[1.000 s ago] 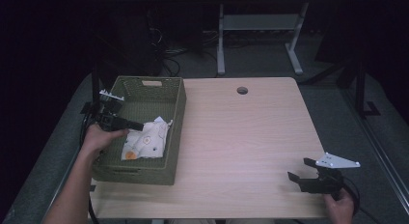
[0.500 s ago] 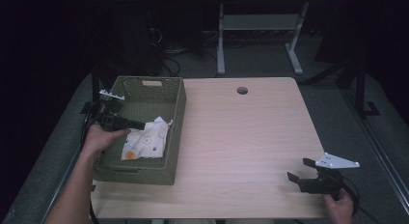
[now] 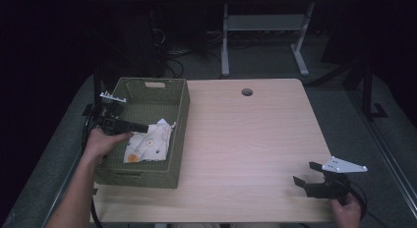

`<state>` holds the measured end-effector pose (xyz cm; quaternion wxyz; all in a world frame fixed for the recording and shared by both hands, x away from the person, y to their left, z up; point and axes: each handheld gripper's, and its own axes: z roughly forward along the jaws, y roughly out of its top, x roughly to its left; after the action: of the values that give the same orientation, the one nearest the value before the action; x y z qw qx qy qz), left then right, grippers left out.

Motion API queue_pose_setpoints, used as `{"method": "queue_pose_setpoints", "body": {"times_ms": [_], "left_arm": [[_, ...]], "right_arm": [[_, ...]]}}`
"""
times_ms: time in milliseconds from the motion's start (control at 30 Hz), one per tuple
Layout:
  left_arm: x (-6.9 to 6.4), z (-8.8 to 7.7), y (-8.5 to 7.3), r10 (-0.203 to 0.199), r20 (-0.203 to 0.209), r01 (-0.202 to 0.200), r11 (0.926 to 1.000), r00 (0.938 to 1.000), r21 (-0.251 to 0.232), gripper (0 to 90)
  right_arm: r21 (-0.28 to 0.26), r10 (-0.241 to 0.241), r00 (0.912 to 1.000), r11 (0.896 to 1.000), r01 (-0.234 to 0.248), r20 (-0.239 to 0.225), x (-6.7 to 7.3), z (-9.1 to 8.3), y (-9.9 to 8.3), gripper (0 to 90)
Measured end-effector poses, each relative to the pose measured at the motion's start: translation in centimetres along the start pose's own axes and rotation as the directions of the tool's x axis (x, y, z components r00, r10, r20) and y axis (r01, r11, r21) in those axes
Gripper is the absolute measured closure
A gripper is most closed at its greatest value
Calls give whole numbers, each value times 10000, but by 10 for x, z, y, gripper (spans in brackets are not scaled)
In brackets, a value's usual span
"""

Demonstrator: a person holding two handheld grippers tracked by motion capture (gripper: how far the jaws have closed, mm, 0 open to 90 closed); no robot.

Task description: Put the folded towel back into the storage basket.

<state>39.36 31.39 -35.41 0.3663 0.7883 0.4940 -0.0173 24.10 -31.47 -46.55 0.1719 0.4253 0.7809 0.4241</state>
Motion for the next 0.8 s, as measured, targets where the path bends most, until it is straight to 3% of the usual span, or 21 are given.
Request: {"method": "queue_pose_setpoints", "body": {"times_ms": [500, 800], "left_arm": [[0, -6, -4, -126, 69, 128, 9995, 9999, -299, 610], [-6, -7, -7, 90, 45, -89, 9995, 9999, -293, 515]], "right_arm": [[8, 45, 10000, 10000, -45, -13, 0, 1, 0, 137], [76, 38, 10000, 10000, -38, 19, 1, 2, 0, 137]]}}
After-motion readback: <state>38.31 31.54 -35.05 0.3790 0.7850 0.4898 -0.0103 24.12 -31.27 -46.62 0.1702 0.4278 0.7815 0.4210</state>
